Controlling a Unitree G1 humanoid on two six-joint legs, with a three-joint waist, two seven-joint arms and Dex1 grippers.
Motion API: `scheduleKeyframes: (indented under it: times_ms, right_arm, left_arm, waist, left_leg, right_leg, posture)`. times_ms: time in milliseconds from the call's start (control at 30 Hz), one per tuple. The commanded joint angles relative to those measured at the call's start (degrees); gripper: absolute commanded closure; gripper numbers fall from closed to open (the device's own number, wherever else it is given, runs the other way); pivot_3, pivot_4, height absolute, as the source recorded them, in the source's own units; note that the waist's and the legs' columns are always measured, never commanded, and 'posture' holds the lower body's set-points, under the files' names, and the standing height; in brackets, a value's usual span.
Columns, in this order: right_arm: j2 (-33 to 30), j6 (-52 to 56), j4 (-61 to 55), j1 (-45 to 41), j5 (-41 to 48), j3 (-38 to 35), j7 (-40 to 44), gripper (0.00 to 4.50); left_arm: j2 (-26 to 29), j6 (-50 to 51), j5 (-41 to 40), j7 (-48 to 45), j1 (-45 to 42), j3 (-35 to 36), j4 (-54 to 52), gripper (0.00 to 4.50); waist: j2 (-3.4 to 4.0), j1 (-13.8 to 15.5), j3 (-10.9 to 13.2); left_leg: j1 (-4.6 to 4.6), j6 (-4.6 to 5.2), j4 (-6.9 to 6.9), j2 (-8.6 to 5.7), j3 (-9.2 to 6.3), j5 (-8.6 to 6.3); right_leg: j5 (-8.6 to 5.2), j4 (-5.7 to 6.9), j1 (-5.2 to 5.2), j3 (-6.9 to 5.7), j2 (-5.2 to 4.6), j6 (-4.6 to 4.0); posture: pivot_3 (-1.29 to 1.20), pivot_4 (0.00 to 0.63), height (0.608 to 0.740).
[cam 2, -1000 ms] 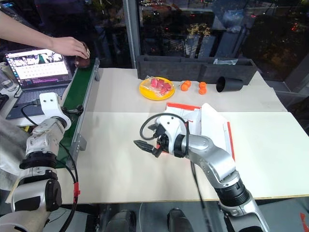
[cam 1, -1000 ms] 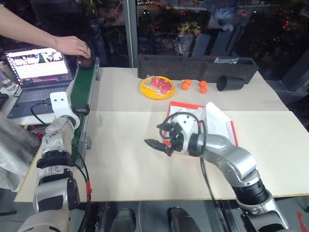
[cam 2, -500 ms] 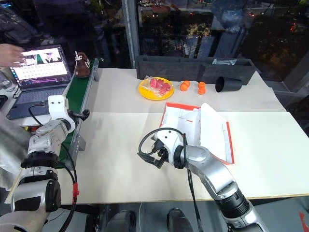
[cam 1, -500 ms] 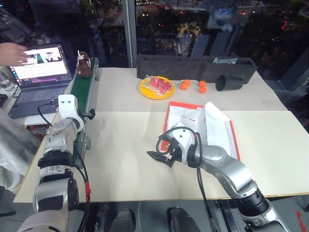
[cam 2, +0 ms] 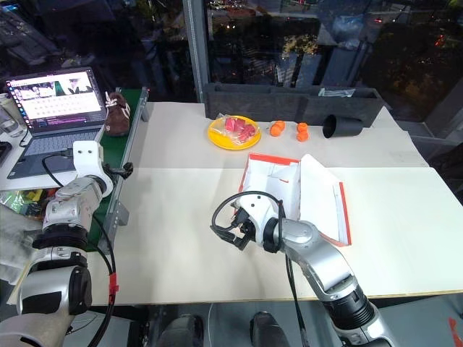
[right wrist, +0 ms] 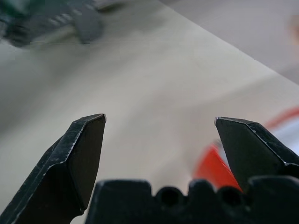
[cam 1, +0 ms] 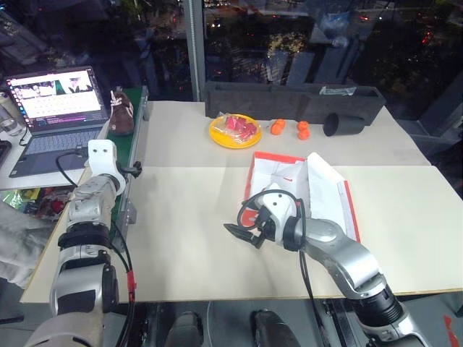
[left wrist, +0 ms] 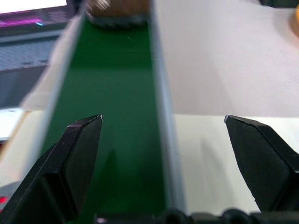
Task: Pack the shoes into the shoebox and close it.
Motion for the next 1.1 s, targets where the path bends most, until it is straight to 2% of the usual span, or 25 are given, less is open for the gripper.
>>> scheduleKeyframes:
  times_ms: [33, 300, 533, 800, 1000, 1100]
  right_arm:
    - [-0.05, -1.98, -1.84, 0.43, -0.23, -1.41, 0.56, 0.05]
    - [0.32, -1.65, -2.28, 0.84, -0.33, -1.39, 0.92, 0.05]
    - [0.27, -1.81, -1.42, 0.86, -1.22, -1.18, 0.82, 0.05]
    - [0.67, -1.55, -1.69, 1.06, -1.72, -1.41, 0.85, 0.05]
    - [1.51, -1.48, -1.99, 0.79, -1.24, -2.4, 0.51, 0.05]
    - [1.98, -1.44, -1.97, 0.52, -1.07, -2.89, 0.54, 0.0]
  left_arm:
    - [1.07, -3.05, 0.32, 1.57, -1.35, 1.11, 0.1, 0.0]
    - [1.03, -4.73, -0.11, 1.92, -1.17, 1.66, 0.17, 0.0]
    - [1.06, -11.65, 0.28, 3.12, -1.3, 2.25, -0.56, 0.0]
    - [1.12, -9.11, 0.46, 3.87, -1.52, 1.78, 2.06, 0.0]
    - [0.21, -2.71, 0.89, 2.65, -1.15, -0.07, 4.77, 0.0]
    - [-0.61, -1.9, -0.35, 2.43, -0.3, 0.68, 3.04, 0.75]
  waist:
    - [0.0, -0.04, 0.0]
    - [-0.01, -0.03, -0.01]
    - [-0.03, 0.07, -0.02]
    - [-0.04, 0.27, -0.02]
    - [-0.04, 0.78, -0.05]
    - [-0.05, 1.04, -0.08]
  left_leg:
    - [0.0, 0.0, 0.0, 0.0, 0.0, 0.0]
    - [0.0, 0.0, 0.0, 0.0, 0.0, 0.0]
    - [0.0, -0.01, 0.0, 0.0, 0.0, 0.0]
    - [0.0, -0.01, 0.0, -0.01, 0.0, 0.01]
    - [0.03, -0.02, 0.01, -0.01, 0.0, 0.02]
    - [0.17, -0.04, 0.01, 0.0, 0.0, 0.04]
  right_leg:
    - [0.0, 0.0, 0.0, 0.0, 0.0, 0.0]
    - [0.0, 0.01, 0.0, 0.0, 0.0, 0.0]
    - [0.0, 0.01, 0.01, 0.0, 0.0, 0.0]
    - [0.0, 0.01, 0.01, 0.0, 0.0, 0.0]
    - [0.0, 0.04, 0.02, -0.02, 0.0, 0.0]
    - [0.01, 0.1, 0.1, -0.02, 0.01, -0.02]
  posture:
    - [0.0, 0.15, 0.713]
    - [0.0, 0.15, 0.713]
    - [0.0, 0.15, 0.713]
    - [0.0, 0.15, 0.713]
    - [0.0, 0.15, 0.713]
    - [0.0, 0.15, 0.713]
